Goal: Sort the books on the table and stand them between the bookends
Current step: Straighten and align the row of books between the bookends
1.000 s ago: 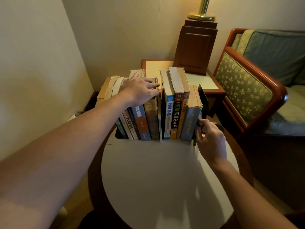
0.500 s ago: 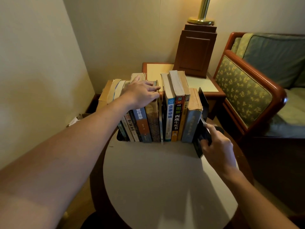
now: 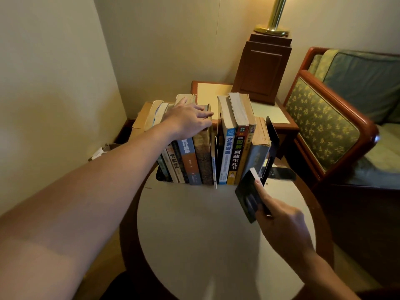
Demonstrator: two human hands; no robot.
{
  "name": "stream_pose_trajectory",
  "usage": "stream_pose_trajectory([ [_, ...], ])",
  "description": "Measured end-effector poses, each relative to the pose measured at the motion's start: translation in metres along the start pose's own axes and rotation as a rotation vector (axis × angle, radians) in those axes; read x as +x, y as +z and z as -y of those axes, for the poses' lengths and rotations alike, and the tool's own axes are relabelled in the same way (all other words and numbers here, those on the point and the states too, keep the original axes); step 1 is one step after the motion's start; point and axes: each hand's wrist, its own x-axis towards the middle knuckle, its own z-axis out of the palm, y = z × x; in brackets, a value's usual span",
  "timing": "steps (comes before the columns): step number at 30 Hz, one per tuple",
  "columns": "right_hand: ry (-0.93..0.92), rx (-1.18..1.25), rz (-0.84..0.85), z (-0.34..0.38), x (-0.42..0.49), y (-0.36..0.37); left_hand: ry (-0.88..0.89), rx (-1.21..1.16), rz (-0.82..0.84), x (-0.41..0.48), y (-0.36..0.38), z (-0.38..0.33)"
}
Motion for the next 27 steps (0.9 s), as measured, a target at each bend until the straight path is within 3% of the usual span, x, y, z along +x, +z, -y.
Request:
stream_pose_trajectory([
  [11, -0.149, 0.027, -0.244, 0.043, 0.048, -0.008, -0.004, 0.026, 0.009, 0.001, -0.001, 0.000],
  [21, -0.155, -0.037, -0.234, 0.042, 0.082, 0.021, 0.008, 0.010, -0.014, -0.001, 0.001, 0.001],
  [27, -0.061, -0.153, -0.131, 0.033, 0.100, 0.062, -0.019, -0.023, -0.013, -0.004, 0.000, -0.003],
])
